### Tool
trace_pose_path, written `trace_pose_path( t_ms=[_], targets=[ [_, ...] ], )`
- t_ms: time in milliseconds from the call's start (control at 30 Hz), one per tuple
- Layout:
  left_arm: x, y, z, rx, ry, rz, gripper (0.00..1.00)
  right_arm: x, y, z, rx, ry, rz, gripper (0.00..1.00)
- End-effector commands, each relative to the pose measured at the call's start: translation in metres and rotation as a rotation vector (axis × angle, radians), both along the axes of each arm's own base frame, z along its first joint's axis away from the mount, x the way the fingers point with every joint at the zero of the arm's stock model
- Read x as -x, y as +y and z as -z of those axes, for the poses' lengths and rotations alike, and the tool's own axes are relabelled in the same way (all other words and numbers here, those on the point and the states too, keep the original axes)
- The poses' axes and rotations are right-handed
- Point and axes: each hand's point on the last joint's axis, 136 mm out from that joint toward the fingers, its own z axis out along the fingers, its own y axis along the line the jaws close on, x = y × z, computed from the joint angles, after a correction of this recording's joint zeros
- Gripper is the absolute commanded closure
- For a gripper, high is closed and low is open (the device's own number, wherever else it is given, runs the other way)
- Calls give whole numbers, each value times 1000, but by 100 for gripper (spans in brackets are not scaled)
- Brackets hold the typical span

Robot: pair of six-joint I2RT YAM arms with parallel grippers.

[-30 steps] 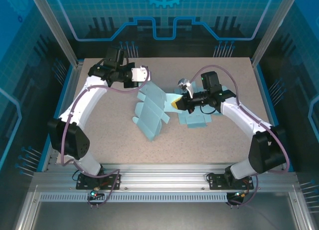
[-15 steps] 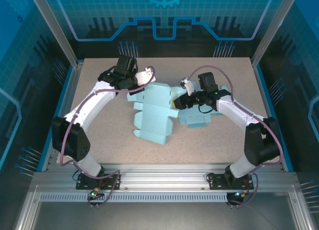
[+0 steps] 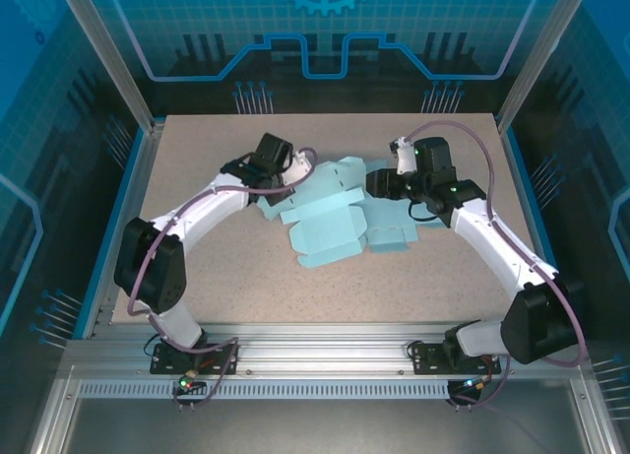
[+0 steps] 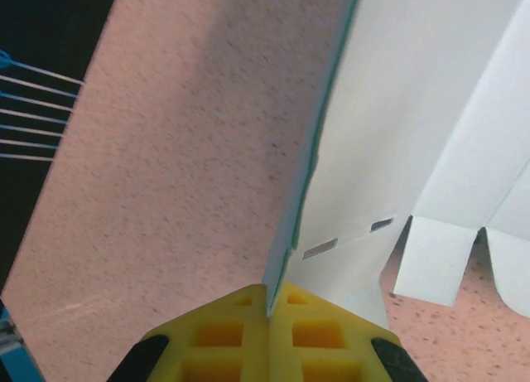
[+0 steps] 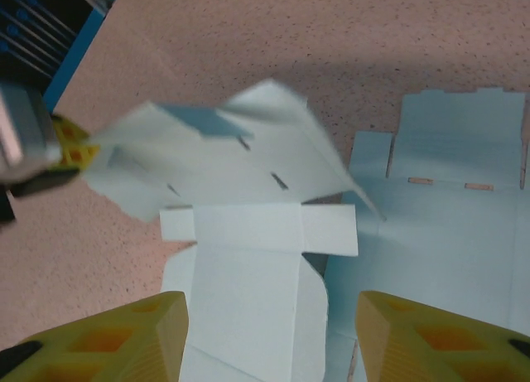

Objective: Fold the paper box

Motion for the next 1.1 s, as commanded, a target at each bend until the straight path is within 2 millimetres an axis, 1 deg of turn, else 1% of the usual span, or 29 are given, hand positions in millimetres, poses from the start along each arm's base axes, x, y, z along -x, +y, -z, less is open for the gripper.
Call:
trace_pose_path(
  t_ms=[0, 100, 233, 367, 533, 667, 767, 933, 1067],
  targets=[
    [0, 5, -27, 44, -139, -70, 100, 2, 0, -14, -64, 50, 81, 43],
    [6, -1, -27, 63, -185, -57, 100, 4, 13, -13, -67, 55, 76, 43],
    [10, -8, -25, 49, -248, -47, 100, 3, 29, -15, -74, 65, 76, 43],
    [7, -11, -16, 0, -288, -54, 100, -4, 45, -23, -69, 67, 70, 43],
    [5, -13, -6, -42, -295, -50, 100, -20, 60, -29, -22, 47, 72, 43],
    [6, -16, -4, -35, -295, -44, 100, -37, 67, -14, 0, 88, 91, 43],
    [6, -16, -4, -38, -297, -46, 100, -44, 80, -1, -22, 127, 67, 44],
    [7, -16, -6, -24, -299, -49, 100, -50, 99, 20, -83, 187, 34, 46],
    [9, -20, -4, -12, -294, -48, 100, -50, 113, 30, -144, 216, -3, 51]
  ],
)
